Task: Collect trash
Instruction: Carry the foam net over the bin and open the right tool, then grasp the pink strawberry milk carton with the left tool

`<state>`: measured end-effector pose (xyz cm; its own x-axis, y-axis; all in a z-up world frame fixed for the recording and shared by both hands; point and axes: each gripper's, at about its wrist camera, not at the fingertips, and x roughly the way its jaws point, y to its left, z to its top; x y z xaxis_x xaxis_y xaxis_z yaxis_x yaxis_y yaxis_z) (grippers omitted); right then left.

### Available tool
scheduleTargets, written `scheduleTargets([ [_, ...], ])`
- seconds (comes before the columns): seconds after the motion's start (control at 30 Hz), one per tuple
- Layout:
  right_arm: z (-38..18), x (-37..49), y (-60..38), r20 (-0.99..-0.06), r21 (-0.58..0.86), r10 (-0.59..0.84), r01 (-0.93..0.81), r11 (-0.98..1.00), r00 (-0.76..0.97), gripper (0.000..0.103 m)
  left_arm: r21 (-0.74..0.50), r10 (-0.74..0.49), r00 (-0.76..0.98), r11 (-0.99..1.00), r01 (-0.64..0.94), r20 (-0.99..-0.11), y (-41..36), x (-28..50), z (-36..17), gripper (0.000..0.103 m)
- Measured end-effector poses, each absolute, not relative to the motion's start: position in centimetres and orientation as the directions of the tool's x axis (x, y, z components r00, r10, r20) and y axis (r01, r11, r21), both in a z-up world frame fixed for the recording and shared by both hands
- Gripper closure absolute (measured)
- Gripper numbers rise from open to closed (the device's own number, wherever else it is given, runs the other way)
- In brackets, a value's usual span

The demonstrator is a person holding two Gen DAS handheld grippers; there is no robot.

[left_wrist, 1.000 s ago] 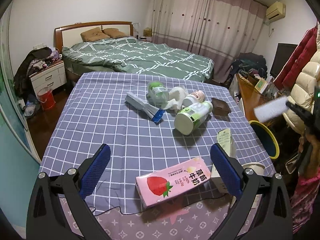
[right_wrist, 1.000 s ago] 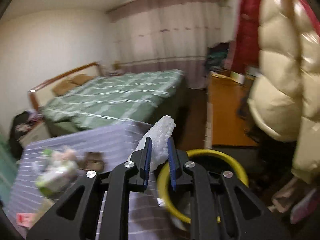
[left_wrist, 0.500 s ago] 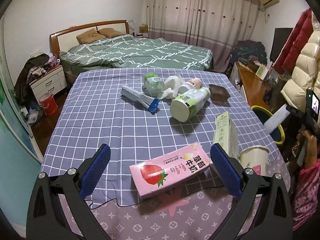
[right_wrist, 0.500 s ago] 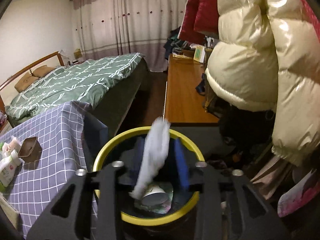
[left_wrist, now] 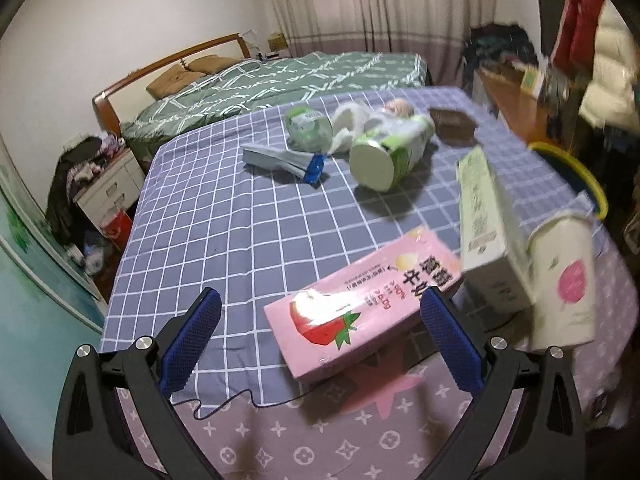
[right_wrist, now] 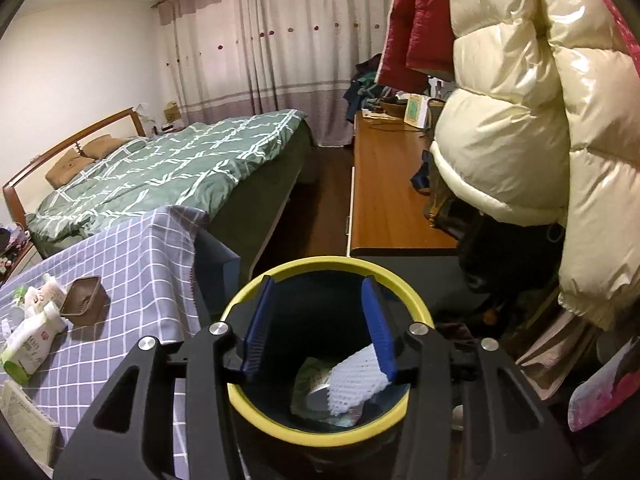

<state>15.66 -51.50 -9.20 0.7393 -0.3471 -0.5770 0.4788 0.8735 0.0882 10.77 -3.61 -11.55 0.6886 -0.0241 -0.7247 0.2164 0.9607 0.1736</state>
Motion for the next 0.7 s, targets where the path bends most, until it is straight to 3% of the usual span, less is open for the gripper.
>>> scheduleTargets([
  [0.43,-8.9,16.0,-50.7,-0.577,0.12,-0.295,0.437,0.891,0.761,0.058,0.319,0.028,0.712,0.906,0.279,-0.702,-5.6,10.6,-12.6,0.005],
  [0.7,-9.1,16.3,-50.2,-0.581,0.125,-0.28,0.423,0.897,0.764,0.058,0.228,0.003,0.681,0.943,0.241,-0.732,-4.4,15.0,-12.9,0.005],
])
